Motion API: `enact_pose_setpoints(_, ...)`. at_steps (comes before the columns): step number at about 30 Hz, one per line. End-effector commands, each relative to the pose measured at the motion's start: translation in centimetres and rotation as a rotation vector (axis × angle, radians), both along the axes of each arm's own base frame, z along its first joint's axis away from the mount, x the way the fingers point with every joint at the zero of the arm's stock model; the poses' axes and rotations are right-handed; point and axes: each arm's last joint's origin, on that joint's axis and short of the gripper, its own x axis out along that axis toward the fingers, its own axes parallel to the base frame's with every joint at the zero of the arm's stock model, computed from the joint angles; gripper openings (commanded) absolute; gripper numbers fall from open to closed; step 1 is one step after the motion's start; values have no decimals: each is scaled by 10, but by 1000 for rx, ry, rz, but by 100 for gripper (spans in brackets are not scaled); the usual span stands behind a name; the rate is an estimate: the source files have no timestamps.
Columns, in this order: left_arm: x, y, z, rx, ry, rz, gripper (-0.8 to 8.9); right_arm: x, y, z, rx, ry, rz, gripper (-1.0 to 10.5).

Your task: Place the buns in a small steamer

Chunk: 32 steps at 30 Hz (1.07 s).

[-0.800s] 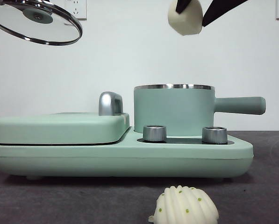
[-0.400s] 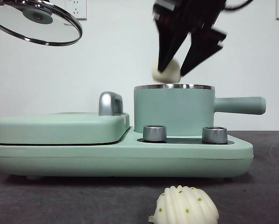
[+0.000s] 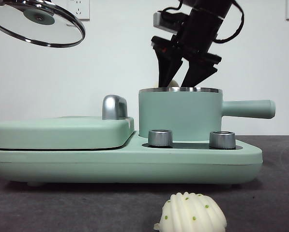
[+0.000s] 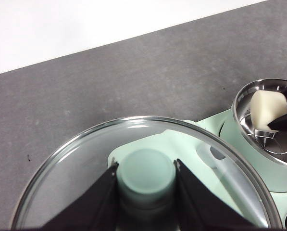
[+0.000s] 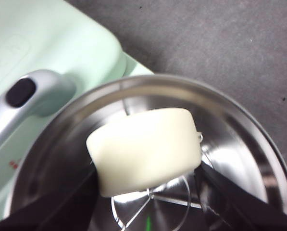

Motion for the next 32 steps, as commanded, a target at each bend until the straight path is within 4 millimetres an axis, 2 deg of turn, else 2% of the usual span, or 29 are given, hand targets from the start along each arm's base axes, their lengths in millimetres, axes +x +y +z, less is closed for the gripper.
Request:
enact_pose_setpoints(1,1,-1,8,-15,-39,-2,11,6,6,-6,-8,11,13,293)
enact_pose_setpoints(9,1,-1,8,-16,-39,-1,11,14,10,-23,-25,41,14,293)
enact_pose_setpoints(10,1,-1,8,-16,-39,-1,11,14,10,-23,-24,37,14,300)
enact_pose_setpoints(13,1,-1,8,-16,-39,-1,11,15,11,-23,-19,25,16,432)
enact_pose_setpoints(16,1,-1,8,-16,-38,-1,11,13,10,-19,-20,22,21,436)
enact_pose_setpoints(18,1,-1,8,-16,-38,-1,11,9,8,-7,-17,14,20,435)
enact_pose_setpoints(21,1,-1,8,-15,-38,-1,11,-7,-1,22,4,-23,19,433)
enact_pose_setpoints(24,0,-1,7,-13,-31,-1,11,-34,-10,53,27,-48,24,423)
enact_pose_setpoints(27,0,-1,7,-13,-30,-1,11,-61,-17,75,77,-138,48,423)
enact_pose_setpoints(29,0,-1,6,-12,-26,-1,11,-79,-22,83,132,-236,60,423)
enact_pose_setpoints(32,0,0,5,-7,-11,-1,11,-109,-34,76,209,-356,68,423)
